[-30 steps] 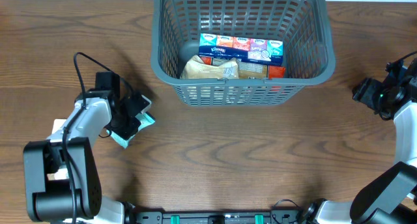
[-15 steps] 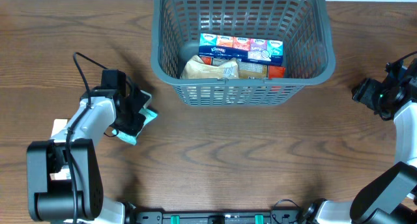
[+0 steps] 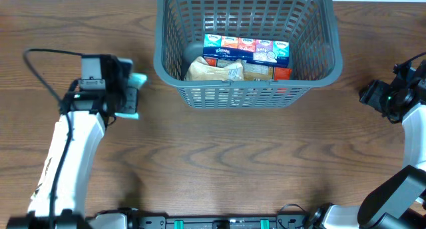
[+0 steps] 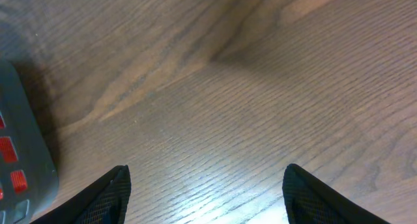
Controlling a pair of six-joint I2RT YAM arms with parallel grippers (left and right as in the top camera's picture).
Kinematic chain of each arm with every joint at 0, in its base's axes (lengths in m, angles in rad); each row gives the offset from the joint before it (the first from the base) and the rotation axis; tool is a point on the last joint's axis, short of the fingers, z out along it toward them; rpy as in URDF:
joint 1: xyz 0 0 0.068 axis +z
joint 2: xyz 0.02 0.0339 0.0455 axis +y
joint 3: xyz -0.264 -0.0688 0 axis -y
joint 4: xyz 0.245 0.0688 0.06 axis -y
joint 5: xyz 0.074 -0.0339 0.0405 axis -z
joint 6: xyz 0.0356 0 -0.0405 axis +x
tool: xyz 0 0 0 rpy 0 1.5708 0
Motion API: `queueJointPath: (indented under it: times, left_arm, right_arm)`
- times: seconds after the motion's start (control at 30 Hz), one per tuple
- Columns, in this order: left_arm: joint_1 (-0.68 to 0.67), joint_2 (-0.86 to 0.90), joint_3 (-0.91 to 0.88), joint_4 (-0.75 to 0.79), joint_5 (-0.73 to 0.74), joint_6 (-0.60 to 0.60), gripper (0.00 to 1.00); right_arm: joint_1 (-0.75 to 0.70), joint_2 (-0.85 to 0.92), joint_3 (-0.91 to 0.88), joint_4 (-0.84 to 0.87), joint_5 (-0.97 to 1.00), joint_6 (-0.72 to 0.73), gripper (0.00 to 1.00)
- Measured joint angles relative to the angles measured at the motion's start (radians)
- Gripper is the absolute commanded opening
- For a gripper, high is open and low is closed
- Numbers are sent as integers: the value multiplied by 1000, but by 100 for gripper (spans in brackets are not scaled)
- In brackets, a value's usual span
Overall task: Pack container
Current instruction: 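Carry the wipes packet into the basket and release it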
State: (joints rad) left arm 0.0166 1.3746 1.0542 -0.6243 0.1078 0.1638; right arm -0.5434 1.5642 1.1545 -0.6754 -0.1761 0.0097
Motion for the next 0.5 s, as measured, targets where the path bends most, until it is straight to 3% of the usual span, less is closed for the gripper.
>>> queueJointPath:
  times: [0.2,0.5]
  left_arm:
    - [0,-67,111,2,-33,-100,6]
    - [0,-75,331,51,-37,-147,6]
  right_arm:
    - [0,0,0,1,0,-3,67]
    - [0,0,0,2,0,-3,67]
